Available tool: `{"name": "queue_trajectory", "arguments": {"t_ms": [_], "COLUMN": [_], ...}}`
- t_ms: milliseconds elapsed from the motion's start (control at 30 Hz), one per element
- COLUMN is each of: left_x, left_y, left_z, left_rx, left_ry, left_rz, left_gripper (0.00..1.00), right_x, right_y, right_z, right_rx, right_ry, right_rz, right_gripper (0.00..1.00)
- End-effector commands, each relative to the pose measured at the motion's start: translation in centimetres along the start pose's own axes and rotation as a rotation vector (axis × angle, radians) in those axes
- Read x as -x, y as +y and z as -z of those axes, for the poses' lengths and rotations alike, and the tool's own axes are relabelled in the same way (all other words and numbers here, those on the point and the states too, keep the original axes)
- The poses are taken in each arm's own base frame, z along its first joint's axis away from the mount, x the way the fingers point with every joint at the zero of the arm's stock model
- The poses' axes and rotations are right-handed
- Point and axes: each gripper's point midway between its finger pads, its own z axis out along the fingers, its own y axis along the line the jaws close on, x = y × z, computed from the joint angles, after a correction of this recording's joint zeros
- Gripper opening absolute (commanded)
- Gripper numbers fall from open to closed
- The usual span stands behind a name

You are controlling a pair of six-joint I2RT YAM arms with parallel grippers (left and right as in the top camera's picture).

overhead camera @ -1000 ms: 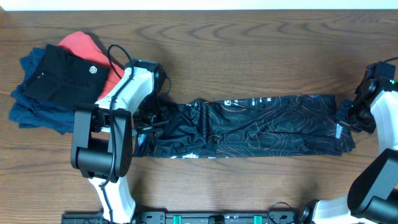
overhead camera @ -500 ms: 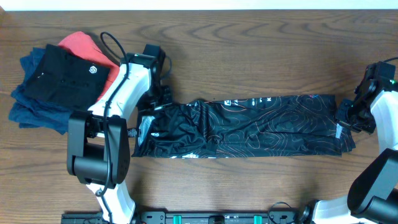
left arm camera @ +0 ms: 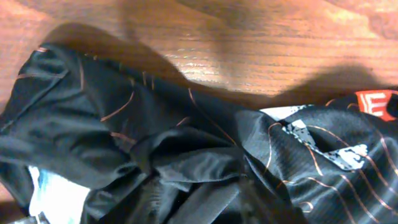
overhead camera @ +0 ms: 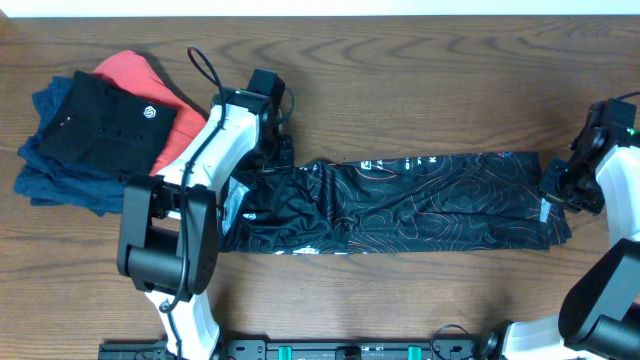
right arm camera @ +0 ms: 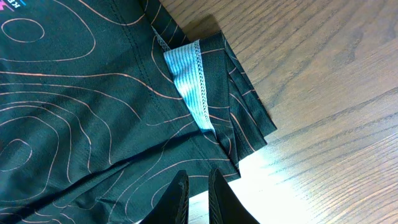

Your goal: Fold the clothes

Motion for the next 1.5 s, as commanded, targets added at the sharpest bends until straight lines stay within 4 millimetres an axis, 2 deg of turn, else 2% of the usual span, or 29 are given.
{"name": "queue_trajectory", "arguments": {"t_ms": [0, 133, 433, 733, 800, 867, 900, 1033, 1133, 1200, 1300, 1467], "left_x": [-0.6, -1.4, -2.2, -1.9, -2.1, -2.1, -2.0, -1.6, -1.6, -2.4, -4.2, -6.3], "left_y": [0.3, -0.1, -1.9, 0.2, 0.3, 0.3, 0.3, 1.1, 3.4, 4.7, 5.8, 6.5], "left_z": [-1.1, -1.8, -2.0, -3.3, -3.6, -3.6, -3.5, -2.5, -0.3, 1.4, 2.7, 2.3], "left_rx": [0.011, 0.012, -0.013, 0.093, 0.094, 0.094, 0.094, 0.109, 0.165, 0.168, 0.182, 0.215], "left_ry": [0.036, 0.073, 0.089, 0.053, 0.055, 0.054, 0.052, 0.037, 0.017, 0.030, 0.080, 0.152], "left_rz": [-0.007, -0.018, -0.058, -0.064, -0.064, -0.064, -0.064, -0.033, 0.085, 0.197, 0.305, 0.325], "left_gripper": [0.40, 0.41, 0.41, 0.41, 0.31, 0.11, 0.06, 0.06, 0.06, 0.06, 0.06, 0.06], "right_x": [0.2, 0.3, 0.3, 0.3, 0.2, 0.2, 0.2, 0.2, 0.2, 0.3, 0.3, 0.3], "right_y": [-0.1, -0.1, -0.1, -0.1, -0.1, -0.1, -0.1, -0.1, -0.2, -0.2, -0.1, -0.1], "right_z": [0.6, 0.6, 0.6, 0.6, 0.6, 0.6, 0.6, 0.6, 0.6, 0.6, 0.6, 0.6], "right_rx": [0.007, 0.007, 0.007, 0.007, 0.007, 0.007, 0.007, 0.007, 0.006, 0.006, 0.007, 0.006], "right_ry": [-0.020, -0.021, -0.024, -0.023, -0.020, -0.020, -0.020, -0.020, -0.020, -0.022, -0.024, -0.024], "right_rz": [-0.011, -0.011, -0.012, -0.011, -0.011, -0.011, -0.011, -0.011, -0.011, -0.011, -0.012, -0.012], "right_gripper": [0.11, 0.12, 0.12, 0.13, 0.13, 0.13, 0.13, 0.13, 0.13, 0.13, 0.13, 0.13]}}
